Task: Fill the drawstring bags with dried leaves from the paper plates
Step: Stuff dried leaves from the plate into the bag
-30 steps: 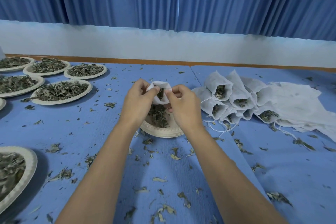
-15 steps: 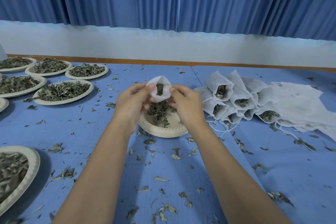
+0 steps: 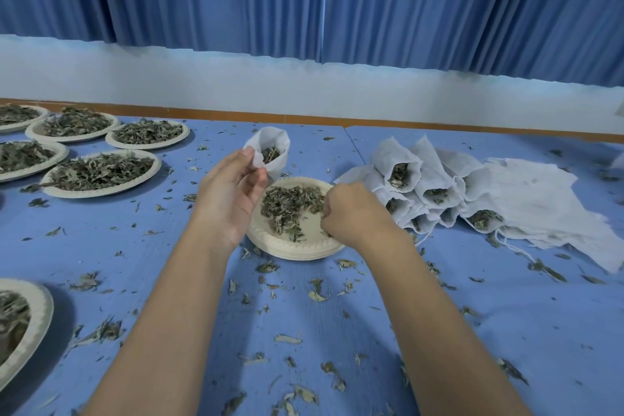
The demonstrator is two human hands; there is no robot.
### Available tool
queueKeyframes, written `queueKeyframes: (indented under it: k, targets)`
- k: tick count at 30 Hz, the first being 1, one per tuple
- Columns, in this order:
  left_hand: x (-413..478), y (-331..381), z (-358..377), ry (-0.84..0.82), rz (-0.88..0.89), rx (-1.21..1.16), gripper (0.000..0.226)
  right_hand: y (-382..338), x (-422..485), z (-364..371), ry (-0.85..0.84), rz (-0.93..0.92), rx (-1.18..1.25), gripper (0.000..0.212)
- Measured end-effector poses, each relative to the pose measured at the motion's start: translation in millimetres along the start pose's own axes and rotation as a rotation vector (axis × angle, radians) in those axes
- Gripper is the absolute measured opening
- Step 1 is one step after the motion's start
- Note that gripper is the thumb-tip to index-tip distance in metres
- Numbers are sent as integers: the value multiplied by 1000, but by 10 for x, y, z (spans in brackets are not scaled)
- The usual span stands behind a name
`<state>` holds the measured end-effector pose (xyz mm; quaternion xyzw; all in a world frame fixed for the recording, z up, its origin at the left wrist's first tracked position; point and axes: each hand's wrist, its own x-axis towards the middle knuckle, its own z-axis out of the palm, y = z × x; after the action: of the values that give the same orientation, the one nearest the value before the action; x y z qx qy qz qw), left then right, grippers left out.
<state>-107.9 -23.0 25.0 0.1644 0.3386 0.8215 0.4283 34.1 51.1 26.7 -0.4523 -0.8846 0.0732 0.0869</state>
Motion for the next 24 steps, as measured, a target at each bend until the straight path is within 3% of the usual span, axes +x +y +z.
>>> queueKeyframes:
  k: [4, 8, 10, 12, 16, 21, 24]
  targets:
    - [-14, -36, 17, 3, -1, 14, 7, -98, 46, 133, 1, -33, 50, 18]
    - [-11, -59, 31, -8, 0, 24, 5, -143, 50, 179, 136, -10, 533, 27]
    - [-10, -61, 30, -10, -4, 20, 5, -58, 66, 142, 265, 36, 659, 28]
    - [-11, -57, 25, -1, -7, 13, 5, 64, 94, 116, 330, 62, 575, 32]
    - [-16, -49, 22, 13, -14, 0, 5, 261, 90, 146, 296, 135, 283, 43]
    - [-16, -58, 17, 25, -25, -5, 5, 305, 89, 190, 249, 218, 206, 34]
    - [-15, -65, 16, 26, -30, 7, 5, 235, 86, 217, 349, 181, 186, 34]
